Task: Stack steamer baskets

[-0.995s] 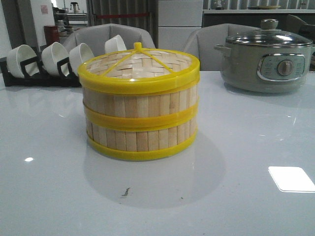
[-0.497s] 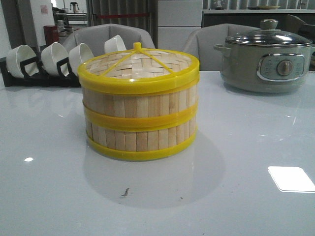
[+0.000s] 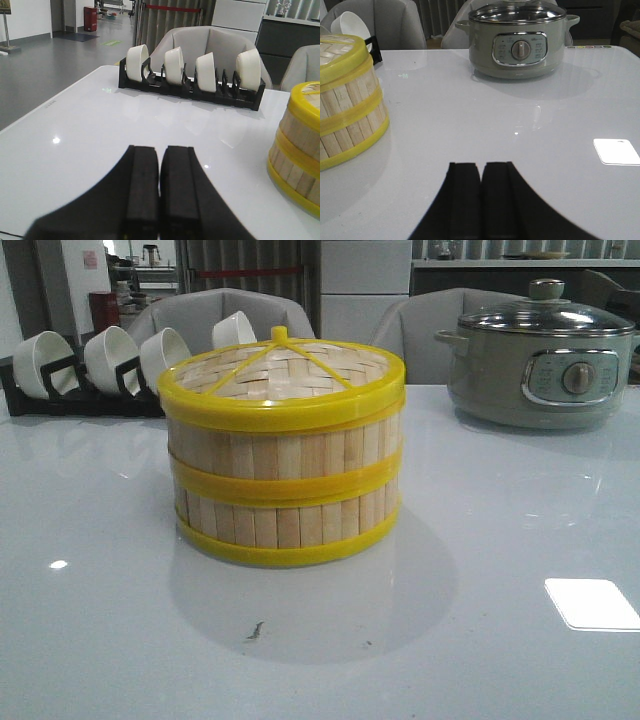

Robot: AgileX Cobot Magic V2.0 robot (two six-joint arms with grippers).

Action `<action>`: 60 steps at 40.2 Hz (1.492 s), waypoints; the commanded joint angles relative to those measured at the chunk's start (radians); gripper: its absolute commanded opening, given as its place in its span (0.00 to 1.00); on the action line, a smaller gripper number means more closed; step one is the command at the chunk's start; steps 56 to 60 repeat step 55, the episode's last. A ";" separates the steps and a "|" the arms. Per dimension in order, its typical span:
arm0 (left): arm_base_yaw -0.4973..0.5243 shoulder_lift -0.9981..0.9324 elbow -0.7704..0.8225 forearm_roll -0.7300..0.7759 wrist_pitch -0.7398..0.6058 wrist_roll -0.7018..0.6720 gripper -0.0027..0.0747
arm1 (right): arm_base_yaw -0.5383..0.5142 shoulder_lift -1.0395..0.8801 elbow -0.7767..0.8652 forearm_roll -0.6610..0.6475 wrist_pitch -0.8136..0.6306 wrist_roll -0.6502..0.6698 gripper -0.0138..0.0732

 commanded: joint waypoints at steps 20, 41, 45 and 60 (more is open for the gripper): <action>-0.032 -0.017 0.000 0.150 -0.034 0.000 0.14 | -0.003 -0.021 -0.014 0.001 -0.097 -0.013 0.19; -0.032 -0.017 0.000 0.050 -0.026 0.000 0.14 | -0.003 -0.021 -0.014 0.001 -0.097 -0.013 0.19; -0.032 -0.017 0.000 0.050 -0.026 0.000 0.14 | -0.003 -0.021 -0.014 0.001 -0.097 -0.013 0.19; -0.032 -0.017 0.000 0.050 -0.026 0.000 0.14 | -0.003 -0.021 -0.014 0.001 -0.097 -0.013 0.19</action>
